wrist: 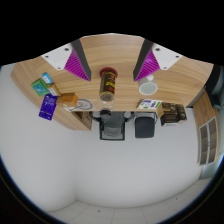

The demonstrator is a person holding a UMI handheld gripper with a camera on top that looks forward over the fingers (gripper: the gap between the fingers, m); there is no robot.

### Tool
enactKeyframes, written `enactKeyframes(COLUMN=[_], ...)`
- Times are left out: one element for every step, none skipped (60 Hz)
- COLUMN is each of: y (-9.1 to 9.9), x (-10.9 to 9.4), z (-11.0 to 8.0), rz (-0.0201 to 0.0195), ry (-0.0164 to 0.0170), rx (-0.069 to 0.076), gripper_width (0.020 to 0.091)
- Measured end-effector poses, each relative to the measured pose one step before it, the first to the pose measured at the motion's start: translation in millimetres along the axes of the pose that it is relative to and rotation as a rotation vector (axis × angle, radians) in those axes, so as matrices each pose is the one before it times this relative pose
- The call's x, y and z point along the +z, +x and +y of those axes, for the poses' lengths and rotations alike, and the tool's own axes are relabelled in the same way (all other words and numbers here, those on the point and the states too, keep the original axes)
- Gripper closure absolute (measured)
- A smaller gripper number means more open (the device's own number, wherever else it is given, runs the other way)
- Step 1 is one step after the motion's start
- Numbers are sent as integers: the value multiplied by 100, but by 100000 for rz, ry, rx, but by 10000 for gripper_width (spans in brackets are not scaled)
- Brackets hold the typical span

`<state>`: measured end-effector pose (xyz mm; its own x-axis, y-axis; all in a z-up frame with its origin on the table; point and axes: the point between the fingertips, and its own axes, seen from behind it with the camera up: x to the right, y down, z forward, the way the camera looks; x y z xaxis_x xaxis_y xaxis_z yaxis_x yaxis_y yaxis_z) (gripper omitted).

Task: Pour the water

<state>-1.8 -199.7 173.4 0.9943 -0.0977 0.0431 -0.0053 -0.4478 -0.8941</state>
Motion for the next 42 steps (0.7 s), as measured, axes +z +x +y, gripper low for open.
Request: enactKeyframes(y=[-190, -190, -225, -262, -257, -228, -277, -247, -248, -269, -235, -246, -235, -222, -284, -131, -164, -144, -163, -172, -137, -103, -107, -129, -160, -142, -109, -119, -94, -57, -30, 28, 73, 40, -7, -57, -58, -93, -49, -66, -56, -38], x=[-1132, -1138, -1114, -1104, -1082, -727, -1263, -1018, -973, -953, -905, -866, -844, -433, -1012, -704, -687, -636, -598, -235, -531, -440, -400, -401, -372, -340, -89, -317, -275, -243, -240, -219, -166, -174, -136, -110, -74, -73, -77, -70, -48, -41], z=[-11, 44, 22, 65, 82, 74, 145, 88, 92, 93, 99, 105, 76, 90, 62, 40, 93, 69, 85, 67, 166, 101, 72, 63, 85, 103, 117, 124, 111, 69, 33, 20, 63, 85, 68, 52, 18, -2, -17, -19, -68, -76], rz=[268, 348, 281, 277, 261, 257, 88, -50, 82, 158, 101, 66, 31, 76, 198, 298, 344, 214, 60, -50, 99, 185, 160, 35, -52, -106, -145, -87, -20, 200, 499, 769, 793, 537, 180, -106, -156, -1, 147, 204, 144, 3], ry=[-97, -199, -218, -300, -428, -642, -436, -298, -221, -95, -101, -21, 39, 83, 85, 72, -14, -125, -138, -193, -101, -203, -171, -32, -118, -236, -317, -223, -36, 171, 319, 317, 80, -34, -128, -156, -129, -135, -173, -80, 22, 20], rx=[-31, -62, -8, 93, 121, -55, -182, -164, -80, -101, -271, -388, -415, -481, -449, -322, -218, -236, -247, -173, -65, 99, 154, 88, 172, 258, 204, 101, -102, -369, -734, -1030, -1278, -1209, -903, -394, -11, 171, 212, 282, 327, 300], gripper_width=[245, 243, 246, 246, 245, 245, 246, 245, 244, 244, 242, 243, 242, 242, 244, 245, 246, 246, 247, 248, 248, 250, 249, 249, 250, 249, 249, 249, 248, 249, 251, 249, 249, 249, 248, 249, 249, 249, 248, 249, 248, 248])
